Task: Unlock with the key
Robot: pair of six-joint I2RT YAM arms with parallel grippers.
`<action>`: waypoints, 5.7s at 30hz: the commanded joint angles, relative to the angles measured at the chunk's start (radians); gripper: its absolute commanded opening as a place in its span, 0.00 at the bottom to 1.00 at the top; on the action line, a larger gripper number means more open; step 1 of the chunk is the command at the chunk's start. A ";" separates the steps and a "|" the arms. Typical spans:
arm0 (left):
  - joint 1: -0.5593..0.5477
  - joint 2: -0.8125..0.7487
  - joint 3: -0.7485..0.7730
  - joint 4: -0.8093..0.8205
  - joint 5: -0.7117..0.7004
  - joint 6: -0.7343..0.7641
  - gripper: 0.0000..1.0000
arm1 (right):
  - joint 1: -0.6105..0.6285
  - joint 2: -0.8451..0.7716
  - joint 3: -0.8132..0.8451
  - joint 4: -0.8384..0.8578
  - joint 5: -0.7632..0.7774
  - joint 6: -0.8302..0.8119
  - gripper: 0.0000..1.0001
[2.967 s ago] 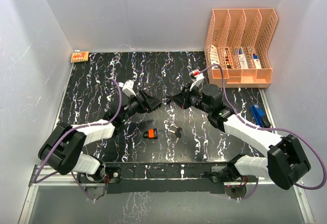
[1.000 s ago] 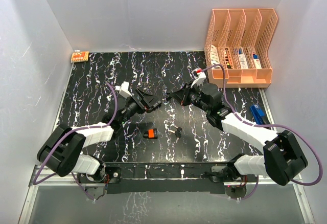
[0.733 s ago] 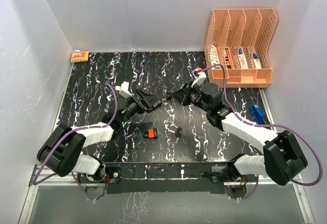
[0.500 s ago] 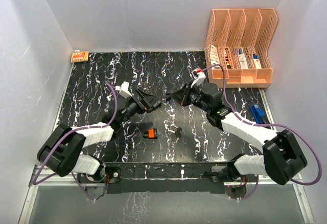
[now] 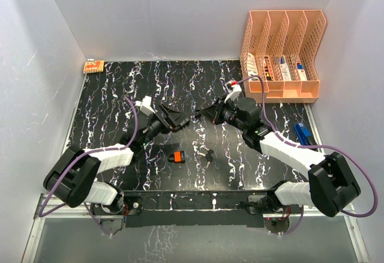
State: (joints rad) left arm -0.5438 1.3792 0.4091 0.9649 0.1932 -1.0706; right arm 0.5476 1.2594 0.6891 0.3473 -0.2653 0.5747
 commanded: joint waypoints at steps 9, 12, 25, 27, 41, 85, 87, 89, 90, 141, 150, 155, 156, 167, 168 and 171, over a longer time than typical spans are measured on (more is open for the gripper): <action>0.001 0.071 0.031 0.032 -0.005 0.078 0.96 | -0.008 -0.005 0.025 0.036 -0.022 -0.016 0.00; -0.001 0.115 0.035 0.077 0.002 0.085 0.94 | -0.008 -0.004 0.027 0.036 -0.028 -0.016 0.00; -0.005 0.249 0.035 0.267 0.034 0.021 0.78 | -0.008 -0.011 0.025 0.035 -0.038 -0.028 0.00; -0.005 0.247 0.043 0.249 0.021 -0.020 0.77 | -0.008 -0.015 0.018 0.036 -0.033 -0.043 0.00; -0.023 0.280 0.000 0.401 -0.090 -0.395 0.72 | -0.008 -0.064 -0.097 0.215 -0.007 -0.091 0.00; -0.126 0.190 -0.026 0.404 0.113 0.988 0.66 | -0.052 -0.104 0.104 -0.183 -0.051 -0.155 0.00; -0.128 0.219 -0.018 0.437 0.126 0.994 0.63 | -0.052 -0.102 0.102 -0.178 -0.071 -0.149 0.00; -0.130 0.248 -0.012 0.486 0.139 0.997 0.62 | -0.052 -0.101 0.097 -0.168 -0.088 -0.144 0.00; -0.130 0.263 -0.010 0.512 0.142 0.998 0.62 | -0.052 -0.100 0.095 -0.165 -0.095 -0.142 0.00; -0.143 0.346 0.081 0.553 0.259 1.023 0.00 | -0.052 -0.071 0.046 -0.113 -0.154 -0.115 0.00; -0.143 0.145 0.188 -0.055 0.165 1.023 0.00 | -0.073 -0.160 0.025 -0.166 0.027 -0.113 0.46; -0.143 0.061 0.263 -0.352 0.131 1.066 0.00 | -0.091 -0.233 0.003 -0.176 0.069 -0.160 0.59; -0.143 0.048 0.277 -0.391 0.137 1.074 0.00 | -0.091 -0.233 0.003 -0.178 0.068 -0.174 0.59; -0.144 0.047 0.448 -0.756 0.358 1.229 0.00 | -0.092 -0.229 -0.031 -0.125 -0.005 -0.279 0.55; -0.143 0.055 0.460 -0.773 0.381 1.238 0.00 | -0.092 -0.224 -0.034 -0.118 -0.020 -0.286 0.55; -0.143 0.081 0.499 -0.816 0.447 1.258 0.00 | -0.092 -0.195 -0.042 -0.103 -0.064 -0.293 0.53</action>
State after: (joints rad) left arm -0.6853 1.4498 0.8383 0.2600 0.5053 0.1280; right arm 0.4572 1.0431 0.6525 0.1612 -0.2646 0.3225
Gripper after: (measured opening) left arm 0.015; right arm 0.540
